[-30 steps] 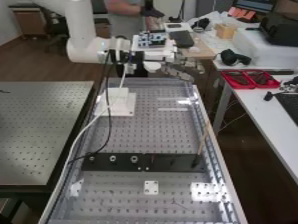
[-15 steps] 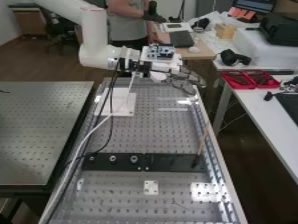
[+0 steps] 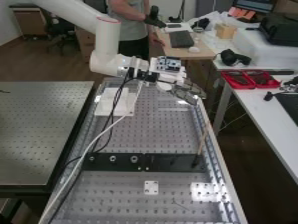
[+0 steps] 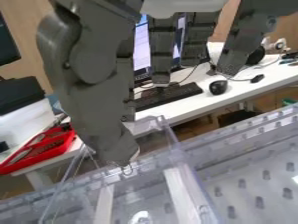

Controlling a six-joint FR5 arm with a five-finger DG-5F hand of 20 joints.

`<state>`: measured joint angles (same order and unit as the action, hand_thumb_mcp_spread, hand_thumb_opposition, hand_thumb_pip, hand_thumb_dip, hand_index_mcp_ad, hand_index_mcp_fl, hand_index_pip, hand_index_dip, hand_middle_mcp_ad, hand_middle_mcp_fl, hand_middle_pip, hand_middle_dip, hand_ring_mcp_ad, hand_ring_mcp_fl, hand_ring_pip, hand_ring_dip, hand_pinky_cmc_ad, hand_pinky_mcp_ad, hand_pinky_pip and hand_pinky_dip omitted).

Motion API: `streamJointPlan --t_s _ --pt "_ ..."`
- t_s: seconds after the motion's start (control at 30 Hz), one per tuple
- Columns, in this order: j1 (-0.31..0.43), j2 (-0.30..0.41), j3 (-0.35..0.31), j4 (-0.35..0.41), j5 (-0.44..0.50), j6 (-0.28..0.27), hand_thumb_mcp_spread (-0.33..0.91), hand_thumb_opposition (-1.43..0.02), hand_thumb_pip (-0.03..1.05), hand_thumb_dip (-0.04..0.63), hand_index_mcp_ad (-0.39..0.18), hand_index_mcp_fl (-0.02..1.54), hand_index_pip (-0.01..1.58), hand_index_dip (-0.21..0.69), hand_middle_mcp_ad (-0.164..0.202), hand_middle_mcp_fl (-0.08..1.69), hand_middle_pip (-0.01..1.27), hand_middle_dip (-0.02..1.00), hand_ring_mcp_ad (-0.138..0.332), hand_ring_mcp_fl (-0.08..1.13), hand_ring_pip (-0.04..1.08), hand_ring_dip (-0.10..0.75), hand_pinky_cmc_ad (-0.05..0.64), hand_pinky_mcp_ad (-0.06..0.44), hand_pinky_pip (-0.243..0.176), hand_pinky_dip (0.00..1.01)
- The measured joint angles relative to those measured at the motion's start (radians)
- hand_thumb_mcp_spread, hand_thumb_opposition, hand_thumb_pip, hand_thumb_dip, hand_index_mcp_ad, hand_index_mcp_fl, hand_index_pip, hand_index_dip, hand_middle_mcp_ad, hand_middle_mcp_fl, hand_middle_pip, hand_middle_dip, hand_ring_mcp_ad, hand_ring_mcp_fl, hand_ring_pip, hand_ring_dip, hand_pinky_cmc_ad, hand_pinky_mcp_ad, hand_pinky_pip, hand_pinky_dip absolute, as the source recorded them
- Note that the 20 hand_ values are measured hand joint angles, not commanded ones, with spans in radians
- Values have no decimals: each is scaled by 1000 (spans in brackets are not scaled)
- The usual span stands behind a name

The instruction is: Grab the paper clip and place it in the clear container

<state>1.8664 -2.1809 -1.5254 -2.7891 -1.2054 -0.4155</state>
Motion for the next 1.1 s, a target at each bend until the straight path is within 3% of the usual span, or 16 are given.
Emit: streamJointPlan --t_s 0.27,0.37,0.7,0.8,0.97,1.1 --pt "0 -13 17 -40 -34 6 534 -1031 567 344 -171 656 1311 133 68 227 127 202 98 45 106 126 311 248 17 278" --pt "-3 -18 30 -67 -47 10 471 -974 709 347 -171 508 1353 136 65 166 127 202 101 37 124 126 311 250 2 351" --pt "-17 10 10 -51 -49 7 407 -848 798 384 -152 253 1395 99 68 87 127 202 99 5 162 120 311 248 -61 531" --pt "-25 50 -18 -38 -47 8 393 -848 798 384 -152 227 1395 99 68 73 127 204 99 7 169 117 311 248 -58 541" --pt "-39 143 -79 -12 -49 -1 363 -836 798 384 -152 169 1381 99 68 73 127 202 99 7 162 103 311 248 -89 567" --pt "-57 223 -129 4 -52 -13 353 -822 771 384 -148 168 1292 99 70 70 127 202 96 0 164 103 307 246 -91 583"
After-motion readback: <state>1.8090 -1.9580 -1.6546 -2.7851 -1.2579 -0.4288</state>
